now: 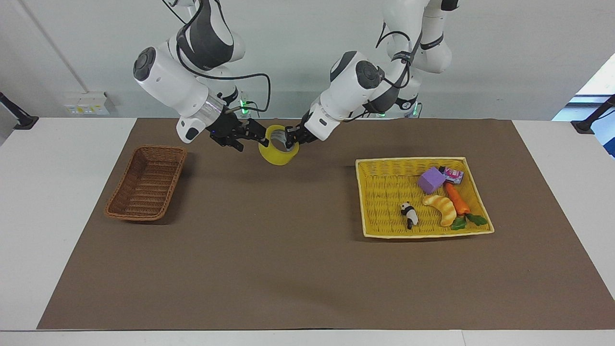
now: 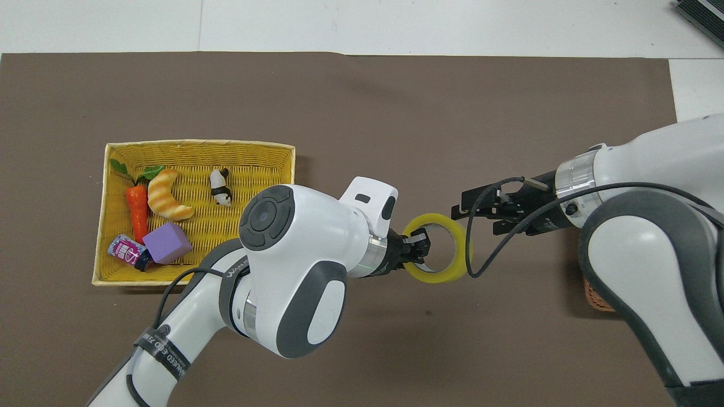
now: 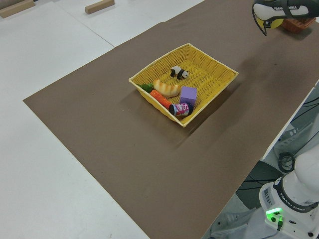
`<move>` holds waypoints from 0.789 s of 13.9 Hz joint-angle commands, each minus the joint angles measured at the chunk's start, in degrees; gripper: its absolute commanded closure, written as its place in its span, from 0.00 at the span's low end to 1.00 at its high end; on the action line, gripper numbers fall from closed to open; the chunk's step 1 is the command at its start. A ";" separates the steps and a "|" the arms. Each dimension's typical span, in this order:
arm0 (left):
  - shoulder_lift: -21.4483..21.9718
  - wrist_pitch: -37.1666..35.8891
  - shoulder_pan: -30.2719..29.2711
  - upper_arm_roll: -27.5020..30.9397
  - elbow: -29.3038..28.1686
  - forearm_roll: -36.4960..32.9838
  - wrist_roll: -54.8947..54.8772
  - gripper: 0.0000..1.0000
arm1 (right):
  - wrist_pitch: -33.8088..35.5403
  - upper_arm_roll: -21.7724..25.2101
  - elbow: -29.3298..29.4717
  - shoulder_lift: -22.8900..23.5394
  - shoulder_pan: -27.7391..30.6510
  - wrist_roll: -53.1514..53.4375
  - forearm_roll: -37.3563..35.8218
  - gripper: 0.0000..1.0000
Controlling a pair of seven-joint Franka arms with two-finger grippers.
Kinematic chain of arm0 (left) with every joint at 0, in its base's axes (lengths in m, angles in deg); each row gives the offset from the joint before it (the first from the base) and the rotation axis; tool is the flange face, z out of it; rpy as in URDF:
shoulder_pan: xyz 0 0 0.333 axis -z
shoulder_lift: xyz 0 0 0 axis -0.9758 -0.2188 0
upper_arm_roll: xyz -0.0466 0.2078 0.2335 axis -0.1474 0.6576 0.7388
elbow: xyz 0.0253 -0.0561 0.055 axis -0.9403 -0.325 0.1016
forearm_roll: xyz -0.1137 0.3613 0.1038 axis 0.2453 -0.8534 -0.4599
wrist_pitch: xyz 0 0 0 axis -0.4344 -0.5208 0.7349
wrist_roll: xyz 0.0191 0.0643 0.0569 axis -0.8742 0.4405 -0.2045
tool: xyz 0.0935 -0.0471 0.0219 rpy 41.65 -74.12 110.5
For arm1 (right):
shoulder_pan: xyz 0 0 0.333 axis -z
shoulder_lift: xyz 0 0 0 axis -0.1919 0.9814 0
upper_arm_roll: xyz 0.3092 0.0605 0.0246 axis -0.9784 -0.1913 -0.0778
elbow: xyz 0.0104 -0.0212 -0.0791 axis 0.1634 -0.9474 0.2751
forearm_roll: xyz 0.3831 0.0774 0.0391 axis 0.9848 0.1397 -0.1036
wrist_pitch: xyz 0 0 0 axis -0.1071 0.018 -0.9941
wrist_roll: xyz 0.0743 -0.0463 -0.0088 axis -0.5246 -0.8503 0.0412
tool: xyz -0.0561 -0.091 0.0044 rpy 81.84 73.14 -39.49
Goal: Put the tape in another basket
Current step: 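Carry the tape with the left gripper while the right gripper reaches toward it, then close the right gripper on the tape rim beside the left gripper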
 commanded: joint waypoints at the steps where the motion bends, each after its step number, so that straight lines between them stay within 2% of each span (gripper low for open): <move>1: -0.55 2.11 1.70 -0.21 0.76 1.46 0.05 1.00 | -0.31 0.03 -1.46 -0.64 0.75 -1.84 1.54 0.00; 4: -1.26 4.56 1.61 -0.92 1.02 1.64 -0.03 1.00 | 3.72 0.12 -1.38 -0.65 3.55 -7.01 1.63 0.00; 6: -2.49 7.54 1.61 -1.87 2.42 1.64 0.75 1.00 | 8.99 0.12 -1.03 -0.91 6.45 -13.51 1.72 0.00; 11: -3.55 8.70 1.61 -2.50 4.19 1.02 2.78 1.00 | 9.97 0.12 -1.29 -1.17 6.11 -15.30 1.72 0.00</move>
